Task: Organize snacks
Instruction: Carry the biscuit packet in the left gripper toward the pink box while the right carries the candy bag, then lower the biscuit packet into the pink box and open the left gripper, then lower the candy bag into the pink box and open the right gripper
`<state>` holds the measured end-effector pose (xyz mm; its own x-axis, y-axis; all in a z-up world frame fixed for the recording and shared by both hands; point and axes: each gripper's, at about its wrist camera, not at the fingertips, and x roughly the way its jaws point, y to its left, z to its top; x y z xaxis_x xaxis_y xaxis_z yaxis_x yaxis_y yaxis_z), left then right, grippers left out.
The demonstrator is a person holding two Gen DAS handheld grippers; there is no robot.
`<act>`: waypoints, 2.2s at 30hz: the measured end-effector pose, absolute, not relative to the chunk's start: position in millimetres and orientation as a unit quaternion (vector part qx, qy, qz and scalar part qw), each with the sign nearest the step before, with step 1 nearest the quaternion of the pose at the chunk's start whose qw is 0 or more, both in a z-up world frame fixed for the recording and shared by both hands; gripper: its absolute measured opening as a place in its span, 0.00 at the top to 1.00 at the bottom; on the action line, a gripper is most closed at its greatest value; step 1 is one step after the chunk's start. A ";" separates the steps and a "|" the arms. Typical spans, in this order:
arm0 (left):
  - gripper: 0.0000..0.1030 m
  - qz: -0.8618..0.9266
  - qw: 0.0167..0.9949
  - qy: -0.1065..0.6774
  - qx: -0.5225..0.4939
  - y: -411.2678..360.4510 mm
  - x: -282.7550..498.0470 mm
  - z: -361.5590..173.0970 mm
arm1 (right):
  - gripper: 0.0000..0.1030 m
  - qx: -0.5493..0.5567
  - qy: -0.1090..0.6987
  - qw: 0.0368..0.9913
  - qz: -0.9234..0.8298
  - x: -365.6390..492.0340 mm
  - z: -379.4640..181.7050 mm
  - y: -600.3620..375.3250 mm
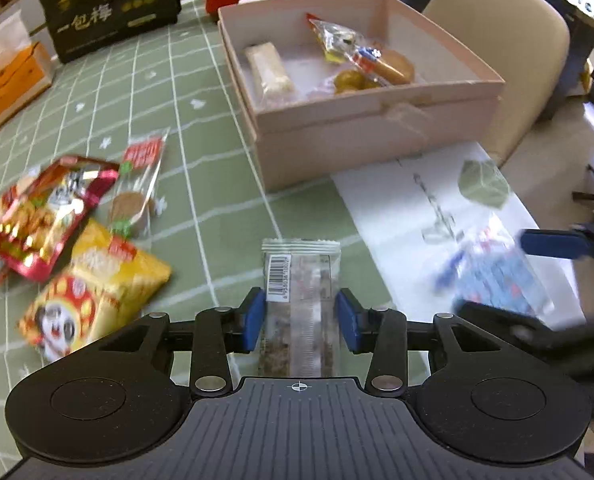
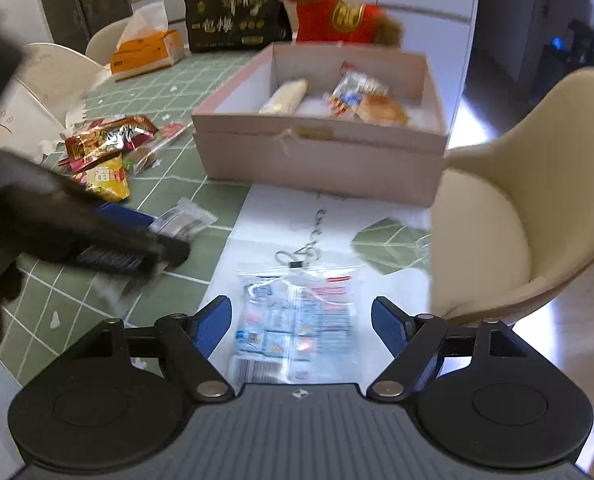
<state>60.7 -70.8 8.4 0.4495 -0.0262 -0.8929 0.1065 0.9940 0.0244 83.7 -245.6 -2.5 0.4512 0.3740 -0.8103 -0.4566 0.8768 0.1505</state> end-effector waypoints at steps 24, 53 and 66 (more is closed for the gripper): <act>0.57 -0.164 0.924 0.340 -0.069 -51.0 136.0 194.4 | 0.43 -0.017 0.265 0.932 0.245 178.0 212.8 -278.2; 0.56 0.000 0.895 0.431 -0.115 44.8 177.3 90.8 | 0.30 0.036 0.444 0.871 0.208 265.4 60.5 -224.1; 0.55 0.018 0.866 0.496 -0.066 39.4 167.4 20.8 | 0.29 -0.005 0.427 0.873 0.233 165.6 64.5 -223.4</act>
<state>167.4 39.4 20.8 0.5074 -0.0353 -0.8610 -0.0962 0.9906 -0.0973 165.6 -223.4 64.5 0.5260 0.4030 -0.7489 -0.4118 0.8912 0.1904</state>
